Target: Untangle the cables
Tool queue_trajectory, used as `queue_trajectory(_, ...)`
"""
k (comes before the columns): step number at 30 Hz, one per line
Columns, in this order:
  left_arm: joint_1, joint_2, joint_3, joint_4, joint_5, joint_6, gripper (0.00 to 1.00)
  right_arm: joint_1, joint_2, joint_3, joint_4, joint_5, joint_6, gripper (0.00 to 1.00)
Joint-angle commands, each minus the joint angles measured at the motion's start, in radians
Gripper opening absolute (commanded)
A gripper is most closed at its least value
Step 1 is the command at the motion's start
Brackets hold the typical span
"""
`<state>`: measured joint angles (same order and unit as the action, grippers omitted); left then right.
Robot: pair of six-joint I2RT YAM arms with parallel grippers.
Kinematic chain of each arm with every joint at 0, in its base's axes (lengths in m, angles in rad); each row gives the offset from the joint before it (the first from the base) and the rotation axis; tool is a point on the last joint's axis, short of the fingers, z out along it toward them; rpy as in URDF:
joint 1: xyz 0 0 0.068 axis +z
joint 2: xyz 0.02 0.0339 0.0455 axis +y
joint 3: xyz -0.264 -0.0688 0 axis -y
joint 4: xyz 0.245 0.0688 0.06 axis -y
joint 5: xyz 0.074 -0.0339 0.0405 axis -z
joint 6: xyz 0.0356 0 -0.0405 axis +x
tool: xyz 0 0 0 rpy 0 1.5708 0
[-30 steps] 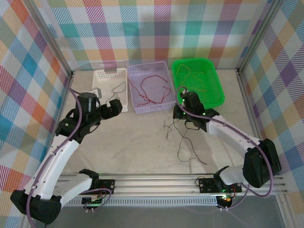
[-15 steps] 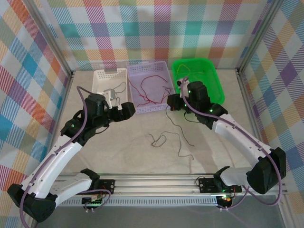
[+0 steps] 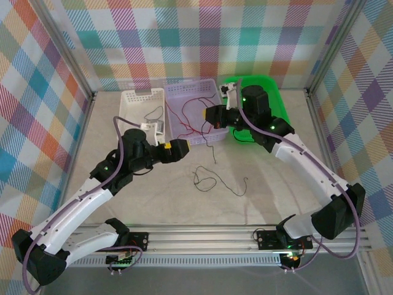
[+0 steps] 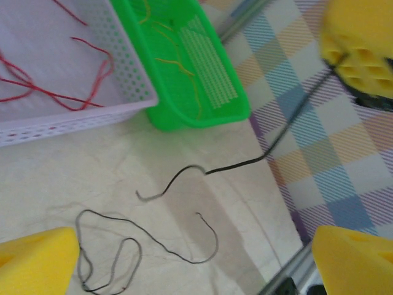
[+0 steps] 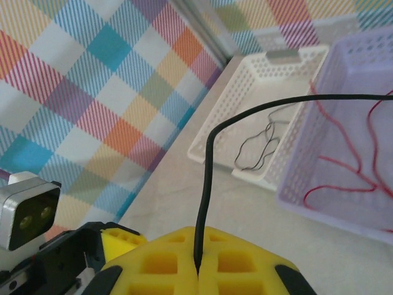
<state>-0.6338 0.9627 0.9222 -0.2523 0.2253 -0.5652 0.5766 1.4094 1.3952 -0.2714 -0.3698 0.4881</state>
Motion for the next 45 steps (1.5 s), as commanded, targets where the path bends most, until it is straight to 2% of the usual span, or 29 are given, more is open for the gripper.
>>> queue_trajectory(1,-0.031,-0.028,-0.028,0.160,0.059,-0.009,0.97,0.006,0.034,0.022,-0.022,-0.117,0.077,0.00)
queue_trajectory(5,-0.067,-0.018,-0.038,0.187,0.053,0.003,0.97,0.016,0.060,0.019,-0.019,-0.180,0.115,0.00)
queue_trajectory(11,-0.114,0.015,-0.040,0.197,0.035,0.020,0.95,0.047,0.073,0.013,-0.032,-0.197,0.127,0.00)
queue_trajectory(18,-0.162,0.058,-0.015,0.144,-0.026,0.072,0.85,0.074,0.065,0.014,-0.044,-0.205,0.132,0.00)
queue_trajectory(29,-0.200,0.070,0.003,0.110,-0.098,0.122,0.41,0.090,0.054,0.004,-0.048,-0.210,0.141,0.00)
queue_trajectory(36,-0.208,0.064,0.006,0.101,-0.111,0.131,0.21,0.095,0.049,-0.011,-0.046,-0.206,0.143,0.00)
queue_trajectory(40,-0.209,0.055,0.007,0.091,-0.116,0.137,0.00,0.095,0.037,-0.026,-0.052,-0.172,0.142,0.00)
queue_trajectory(45,-0.209,0.031,0.006,0.061,-0.156,0.133,0.00,0.094,0.015,-0.038,-0.094,-0.094,0.118,0.02)
